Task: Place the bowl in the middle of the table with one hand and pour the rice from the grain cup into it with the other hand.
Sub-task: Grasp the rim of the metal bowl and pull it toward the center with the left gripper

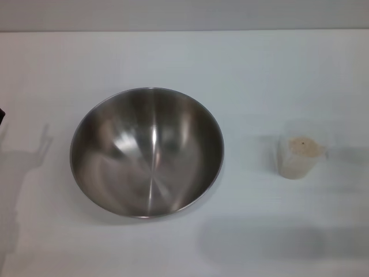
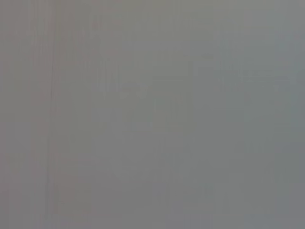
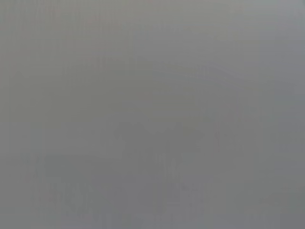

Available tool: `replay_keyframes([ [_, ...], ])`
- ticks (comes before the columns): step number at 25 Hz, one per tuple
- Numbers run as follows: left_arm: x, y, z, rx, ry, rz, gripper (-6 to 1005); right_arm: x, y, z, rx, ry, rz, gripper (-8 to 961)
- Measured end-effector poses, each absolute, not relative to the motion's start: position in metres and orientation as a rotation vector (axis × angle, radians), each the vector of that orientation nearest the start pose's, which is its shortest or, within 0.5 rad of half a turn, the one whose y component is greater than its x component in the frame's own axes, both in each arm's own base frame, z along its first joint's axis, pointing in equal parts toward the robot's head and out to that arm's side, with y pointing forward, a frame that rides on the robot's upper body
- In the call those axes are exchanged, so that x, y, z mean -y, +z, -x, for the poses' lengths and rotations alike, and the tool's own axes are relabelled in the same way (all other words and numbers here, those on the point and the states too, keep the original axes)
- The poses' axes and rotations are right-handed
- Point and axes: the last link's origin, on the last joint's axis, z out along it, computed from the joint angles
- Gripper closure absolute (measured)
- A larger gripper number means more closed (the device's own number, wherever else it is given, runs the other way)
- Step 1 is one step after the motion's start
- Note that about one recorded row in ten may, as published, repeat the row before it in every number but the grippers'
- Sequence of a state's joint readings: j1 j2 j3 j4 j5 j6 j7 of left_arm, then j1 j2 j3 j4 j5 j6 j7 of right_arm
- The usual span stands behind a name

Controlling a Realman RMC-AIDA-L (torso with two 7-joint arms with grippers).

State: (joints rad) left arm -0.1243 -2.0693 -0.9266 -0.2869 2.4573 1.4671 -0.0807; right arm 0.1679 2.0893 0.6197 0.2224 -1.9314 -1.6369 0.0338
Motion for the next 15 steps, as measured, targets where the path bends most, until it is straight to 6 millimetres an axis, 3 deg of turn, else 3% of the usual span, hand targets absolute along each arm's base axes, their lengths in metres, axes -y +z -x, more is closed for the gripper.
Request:
replay_keyframes([
  [10, -0.238, 0.004, 0.344, 0.405, -0.783, 1.471, 154, -0.226, 0.024, -0.35, -0.376, 0.775, 1.239, 126],
  [15, -0.257, 0.004, 0.339, 0.43, -0.781, 1.478, 156, -0.226, 0.024, -0.35, -0.375, 0.776, 1.239, 126],
])
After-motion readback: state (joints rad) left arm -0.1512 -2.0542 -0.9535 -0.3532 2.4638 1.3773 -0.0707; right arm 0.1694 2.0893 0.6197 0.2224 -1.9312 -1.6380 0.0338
